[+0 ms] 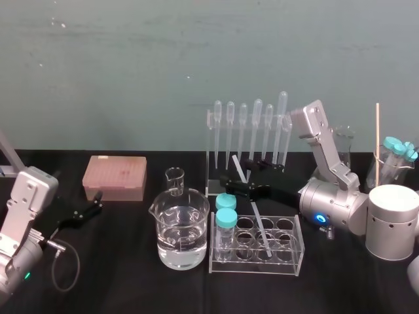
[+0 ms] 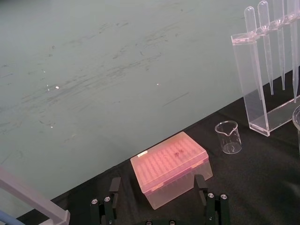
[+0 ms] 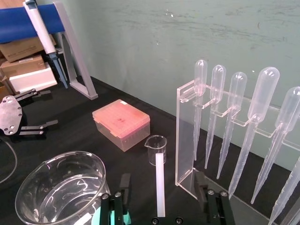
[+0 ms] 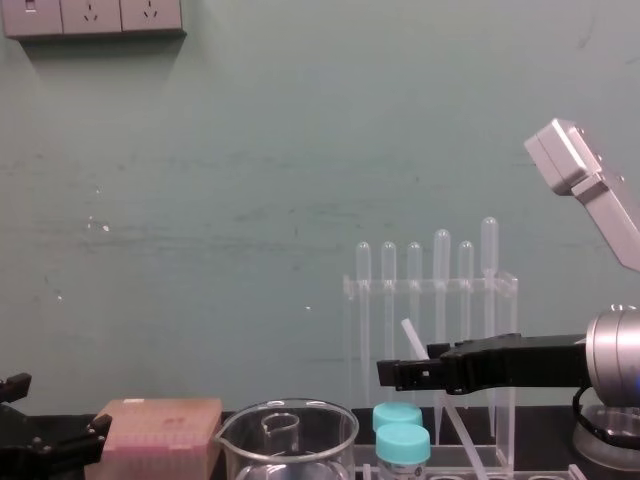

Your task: Pick up the stirring rod with one hand, then place it down.

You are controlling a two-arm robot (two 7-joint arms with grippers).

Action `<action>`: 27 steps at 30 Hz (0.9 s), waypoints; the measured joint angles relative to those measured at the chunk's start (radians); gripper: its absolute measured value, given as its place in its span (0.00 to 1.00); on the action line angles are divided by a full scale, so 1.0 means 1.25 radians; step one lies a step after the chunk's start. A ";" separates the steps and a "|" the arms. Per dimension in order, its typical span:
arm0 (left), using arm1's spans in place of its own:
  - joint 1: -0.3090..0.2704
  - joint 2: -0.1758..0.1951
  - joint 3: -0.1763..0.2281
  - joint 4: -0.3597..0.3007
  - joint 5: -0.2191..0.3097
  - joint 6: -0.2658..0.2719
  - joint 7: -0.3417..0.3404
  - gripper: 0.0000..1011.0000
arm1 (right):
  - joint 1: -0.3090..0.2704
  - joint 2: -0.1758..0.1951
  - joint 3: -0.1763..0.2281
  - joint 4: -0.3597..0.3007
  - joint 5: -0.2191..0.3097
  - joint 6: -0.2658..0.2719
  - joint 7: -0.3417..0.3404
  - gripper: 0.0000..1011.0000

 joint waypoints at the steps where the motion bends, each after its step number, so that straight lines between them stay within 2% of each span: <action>1: 0.000 0.000 0.000 0.000 0.000 0.000 0.000 0.99 | 0.000 0.000 0.000 0.000 0.000 0.000 0.000 0.84; 2: 0.000 0.000 0.000 0.000 0.000 0.000 0.000 0.99 | 0.000 0.000 0.000 0.000 0.000 0.000 0.000 0.79; 6: 0.000 0.000 0.000 0.000 0.000 0.000 0.000 0.99 | 0.000 0.000 0.000 0.000 0.000 0.000 0.000 0.70; 13: 0.000 0.000 0.000 0.000 0.000 0.000 0.000 0.99 | -0.001 0.001 0.001 -0.001 0.001 -0.001 0.001 0.46; 14: 0.000 0.000 0.000 0.000 0.000 0.000 0.000 0.99 | -0.001 0.001 0.001 -0.001 0.001 -0.001 0.001 0.46; 15: 0.000 0.000 0.000 0.000 0.000 0.000 0.000 0.99 | -0.001 0.001 0.001 -0.001 0.001 -0.001 0.001 0.40; 17: 0.000 0.000 0.000 0.000 0.000 0.000 0.000 0.99 | -0.001 0.001 0.001 -0.001 0.001 -0.001 0.001 0.36; 19: 0.000 0.000 0.000 0.000 0.000 0.000 0.000 0.99 | -0.001 0.001 0.001 -0.001 0.001 -0.001 0.001 0.26; 20: 0.000 0.000 0.000 0.000 0.000 0.000 0.000 0.99 | -0.001 0.001 0.001 -0.001 0.001 -0.002 0.001 0.26; 21: 0.000 0.000 0.000 0.000 0.000 0.000 0.000 0.99 | -0.001 0.001 0.001 -0.001 0.001 -0.002 0.001 0.20; 25: 0.000 0.000 0.000 0.000 0.000 0.000 0.000 0.99 | -0.001 0.001 0.001 -0.001 0.001 -0.002 0.001 0.09; 27: 0.000 0.000 0.000 0.000 0.000 0.000 0.000 0.99 | -0.001 0.001 0.001 -0.001 0.001 -0.002 0.001 0.07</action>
